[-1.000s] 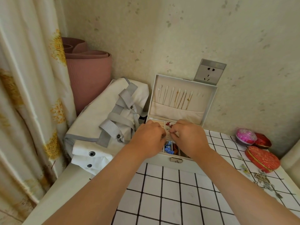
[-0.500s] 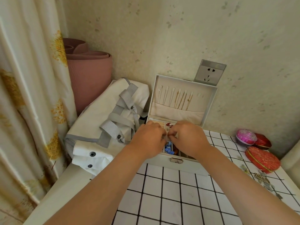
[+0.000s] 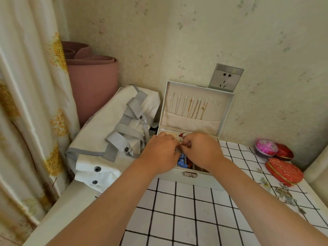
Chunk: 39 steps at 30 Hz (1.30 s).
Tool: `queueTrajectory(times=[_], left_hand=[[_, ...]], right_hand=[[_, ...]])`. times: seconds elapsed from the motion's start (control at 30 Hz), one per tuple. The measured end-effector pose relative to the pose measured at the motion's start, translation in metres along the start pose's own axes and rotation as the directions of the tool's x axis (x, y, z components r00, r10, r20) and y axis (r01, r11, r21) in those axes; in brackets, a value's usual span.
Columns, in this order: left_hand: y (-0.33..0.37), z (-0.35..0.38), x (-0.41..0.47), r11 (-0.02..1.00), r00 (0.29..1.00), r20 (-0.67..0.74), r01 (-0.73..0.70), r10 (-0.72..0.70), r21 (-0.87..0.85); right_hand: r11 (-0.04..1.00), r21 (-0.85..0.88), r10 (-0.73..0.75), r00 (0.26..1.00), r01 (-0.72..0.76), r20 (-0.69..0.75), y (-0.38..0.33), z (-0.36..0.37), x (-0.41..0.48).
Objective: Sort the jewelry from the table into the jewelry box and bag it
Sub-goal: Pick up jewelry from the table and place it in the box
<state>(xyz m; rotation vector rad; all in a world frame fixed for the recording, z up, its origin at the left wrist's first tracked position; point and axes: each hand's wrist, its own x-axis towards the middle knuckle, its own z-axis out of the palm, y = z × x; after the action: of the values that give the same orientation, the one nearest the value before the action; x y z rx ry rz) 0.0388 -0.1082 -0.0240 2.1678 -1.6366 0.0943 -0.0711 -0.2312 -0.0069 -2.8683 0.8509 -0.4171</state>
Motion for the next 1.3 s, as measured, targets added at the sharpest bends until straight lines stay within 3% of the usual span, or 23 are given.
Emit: queueTrajectory(times=[0.4, 0.63, 0.83, 0.97, 1.3], left_hand=[[0.012, -0.003, -0.002, 0.999, 0.999, -0.034, -0.024, 0.025, 0.025], [0.071, 0.003, -0.011, 0.987, 0.984, -0.139, -0.124, 0.109, -0.100], [0.142, 0.024, -0.015, 0.940, 0.964, -0.129, -0.255, 0.231, -0.227], [0.178, 0.051, -0.009, 0.933, 0.971, -0.020, -0.236, 0.239, -0.270], [0.211, 0.109, 0.009, 0.976, 0.955, 0.224, -0.167, 0.196, -0.140]], right_hand=[[0.974, 0.209, 0.076, 0.996, -0.085, 0.050, 0.026, -0.024, -0.026], [0.938, 0.291, 0.178, 0.981, -0.191, 0.070, 0.092, -0.073, -0.087], [0.896, 0.333, 0.283, 0.955, -0.295, 0.085, 0.161, -0.085, -0.146], [0.877, 0.337, 0.310, 0.939, -0.343, 0.149, 0.191, -0.073, -0.174], [0.904, 0.271, 0.249, 0.922, -0.332, 0.297, 0.221, -0.071, -0.194]])
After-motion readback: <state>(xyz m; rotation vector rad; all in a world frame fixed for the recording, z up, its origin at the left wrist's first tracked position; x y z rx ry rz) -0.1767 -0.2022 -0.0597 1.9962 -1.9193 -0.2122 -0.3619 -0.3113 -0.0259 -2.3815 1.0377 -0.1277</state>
